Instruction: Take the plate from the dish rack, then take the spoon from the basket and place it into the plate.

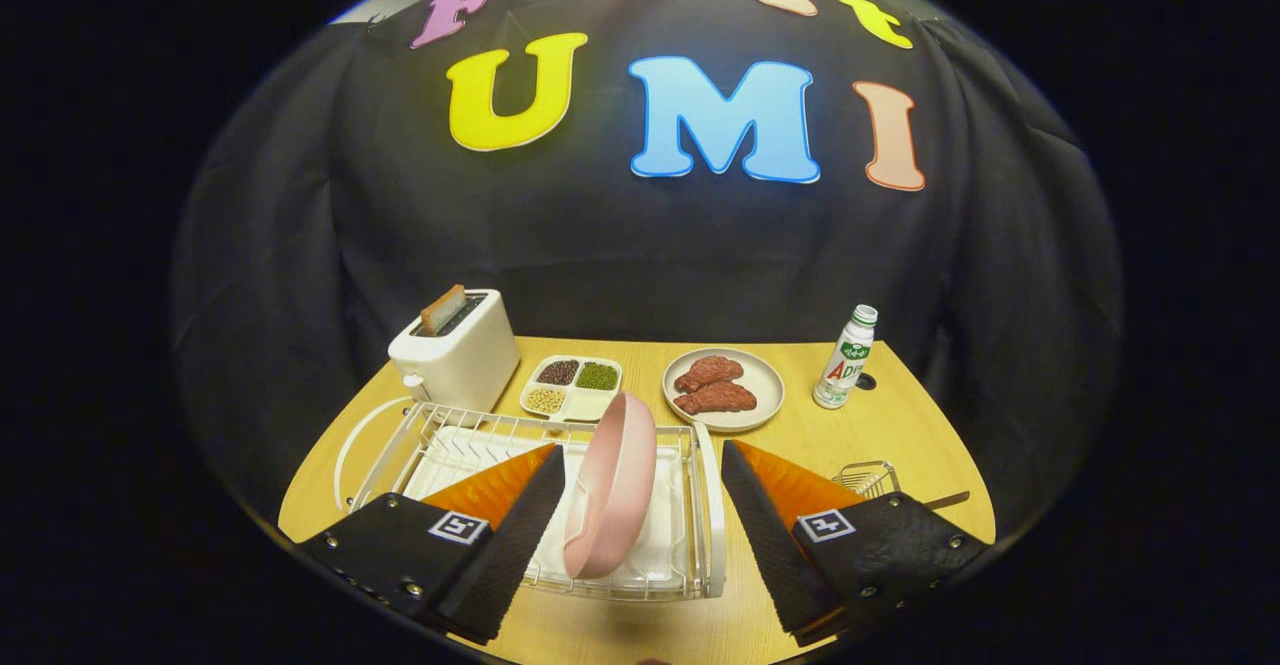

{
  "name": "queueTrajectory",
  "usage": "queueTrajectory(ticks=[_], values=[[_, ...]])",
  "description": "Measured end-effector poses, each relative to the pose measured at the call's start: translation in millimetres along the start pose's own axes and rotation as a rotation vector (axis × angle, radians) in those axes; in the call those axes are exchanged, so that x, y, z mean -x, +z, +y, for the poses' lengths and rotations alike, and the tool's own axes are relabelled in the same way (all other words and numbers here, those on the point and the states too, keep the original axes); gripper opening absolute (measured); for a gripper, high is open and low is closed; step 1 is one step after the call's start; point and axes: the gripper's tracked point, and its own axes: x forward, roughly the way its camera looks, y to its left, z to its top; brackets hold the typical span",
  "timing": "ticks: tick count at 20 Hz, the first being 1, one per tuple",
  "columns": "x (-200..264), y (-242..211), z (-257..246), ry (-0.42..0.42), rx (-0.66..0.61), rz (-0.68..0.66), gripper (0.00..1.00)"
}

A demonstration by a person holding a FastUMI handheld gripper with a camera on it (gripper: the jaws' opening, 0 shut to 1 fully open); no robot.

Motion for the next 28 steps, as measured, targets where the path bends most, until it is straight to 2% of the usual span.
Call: queueTrajectory(ticks=[4,8,10,11,12,13,14,15,16,17,21,23,26,28], values=[[-30.0,-19.6,-1.2,-0.071,-0.026,0.093,0.96],[-47.5,-30.2,-7.6,-0.13,-0.033,0.155,0.85],[-57.4,-35.2,-9.1,-0.145,-0.05,0.176,0.67],[-59.4,-38.1,-8.5,-0.146,-0.055,0.192,0.47],[-58.0,-41.2,-7.2,-0.155,-0.062,0.215,0.39],[-59.4,-37.8,-4.4,-0.144,-0.056,0.217,0.27],[-58.6,-38.6,-4.3,-0.156,-0.031,0.233,0.27],[-60.4,-42.1,-6.1,-0.176,-0.003,0.254,0.21],[-58.2,-43.3,-9.7,-0.207,0.016,0.27,0.21],[-59.6,-40.0,-5.5,-0.246,0.039,0.275,0.14],[-52.4,-22.2,28.1,-0.39,0.265,0.241,0.14],[-51.9,-10.0,39.9,-0.425,0.347,0.193,0.14],[-45.7,9.5,38.7,-0.461,0.392,0.145,0.14],[-41.6,17.8,35.0,-0.466,0.378,0.144,0.14]])
